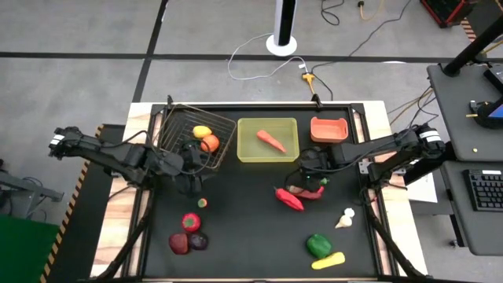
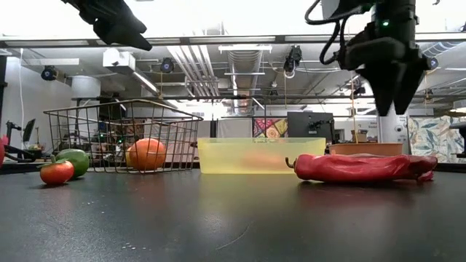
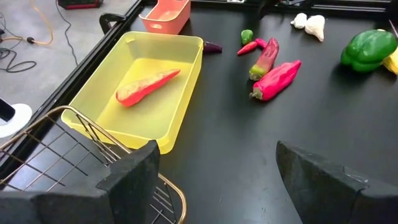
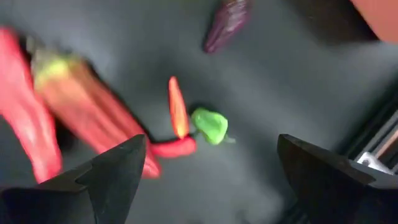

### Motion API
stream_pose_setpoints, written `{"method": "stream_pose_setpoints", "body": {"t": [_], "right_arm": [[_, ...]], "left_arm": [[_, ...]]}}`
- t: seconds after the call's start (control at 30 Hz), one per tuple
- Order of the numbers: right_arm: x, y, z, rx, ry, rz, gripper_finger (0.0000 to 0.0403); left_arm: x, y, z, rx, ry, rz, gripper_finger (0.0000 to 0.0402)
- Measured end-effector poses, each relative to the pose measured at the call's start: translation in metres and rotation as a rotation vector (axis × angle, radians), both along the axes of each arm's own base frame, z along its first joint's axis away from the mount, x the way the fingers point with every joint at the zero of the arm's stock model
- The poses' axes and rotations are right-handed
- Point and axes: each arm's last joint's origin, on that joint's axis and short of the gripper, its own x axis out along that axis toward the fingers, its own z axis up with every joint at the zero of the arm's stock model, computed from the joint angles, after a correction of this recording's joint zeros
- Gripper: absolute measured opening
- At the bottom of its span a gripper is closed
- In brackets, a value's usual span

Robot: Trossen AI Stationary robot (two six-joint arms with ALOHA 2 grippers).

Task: Sort produce into baskets
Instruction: Put the jalapeno pepper into the orange bin

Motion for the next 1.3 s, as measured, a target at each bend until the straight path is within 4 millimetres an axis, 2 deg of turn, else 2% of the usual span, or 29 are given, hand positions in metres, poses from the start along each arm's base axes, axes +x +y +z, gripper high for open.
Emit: {"method": "stream_pose_setpoints", "body": {"t": [0.23, 0.4, 0.73, 0.93, 1.3], "right_arm": [[-0.006, 0.002, -0.013, 0.087, 0.086, 0.357, 0.0353], [-0.014, 0.001, -0.025, 0.1, 0.146, 0.512, 0.0353], [-0.019, 0.0, -0.047, 0.092, 0.149, 0.633, 0.0353], [-0.017, -0.002, -0.053, 0.035, 0.137, 0.689, 0.0351], [-0.013, -0.002, -0.058, 0.006, 0.085, 0.716, 0.0303]], "left_arm": [[0.0, 0.0, 0.0, 0.013, 0.003, -0.008, 0.03], [0.001, 0.0, 0.0, 0.014, 0.006, -0.008, 0.03], [0.007, -0.001, -0.006, 0.058, 0.041, -0.011, 0.03], [0.007, 0.0, -0.001, 0.093, 0.022, 0.007, 0.03], [0.007, 0.0, 0.002, 0.114, 0.019, -0.008, 0.03]]}}
